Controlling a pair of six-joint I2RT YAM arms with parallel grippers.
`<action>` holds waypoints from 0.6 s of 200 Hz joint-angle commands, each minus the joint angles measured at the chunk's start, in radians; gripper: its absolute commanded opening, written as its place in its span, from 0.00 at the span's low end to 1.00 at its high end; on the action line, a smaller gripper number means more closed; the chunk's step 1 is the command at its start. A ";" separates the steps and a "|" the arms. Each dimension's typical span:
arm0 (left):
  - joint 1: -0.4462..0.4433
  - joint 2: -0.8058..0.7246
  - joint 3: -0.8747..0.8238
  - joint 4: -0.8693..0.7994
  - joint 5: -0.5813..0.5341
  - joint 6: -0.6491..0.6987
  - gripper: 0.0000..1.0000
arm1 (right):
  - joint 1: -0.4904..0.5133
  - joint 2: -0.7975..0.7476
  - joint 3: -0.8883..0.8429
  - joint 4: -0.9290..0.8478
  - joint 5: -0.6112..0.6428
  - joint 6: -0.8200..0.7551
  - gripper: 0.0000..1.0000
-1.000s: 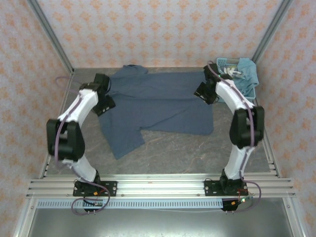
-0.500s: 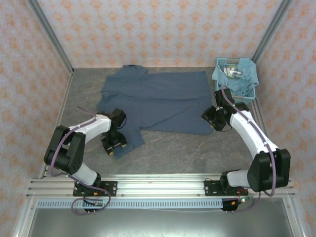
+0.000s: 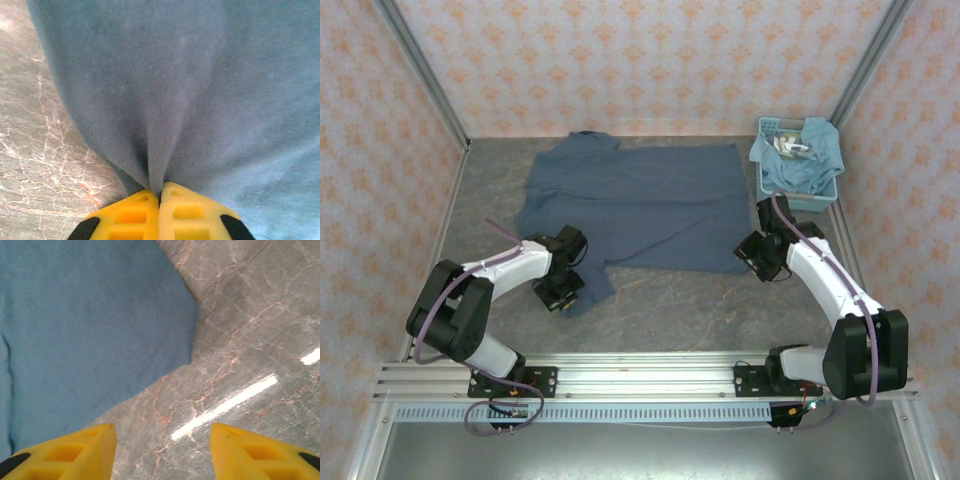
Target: Fold and stack the t-shirts
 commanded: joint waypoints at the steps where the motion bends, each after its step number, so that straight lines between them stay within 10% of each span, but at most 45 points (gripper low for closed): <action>1: 0.000 -0.043 -0.064 -0.081 -0.152 -0.027 0.00 | -0.010 -0.026 -0.037 -0.041 0.114 0.036 0.53; 120: 0.000 -0.436 -0.113 -0.280 -0.205 -0.132 0.00 | -0.064 0.110 -0.204 0.228 -0.077 0.192 0.37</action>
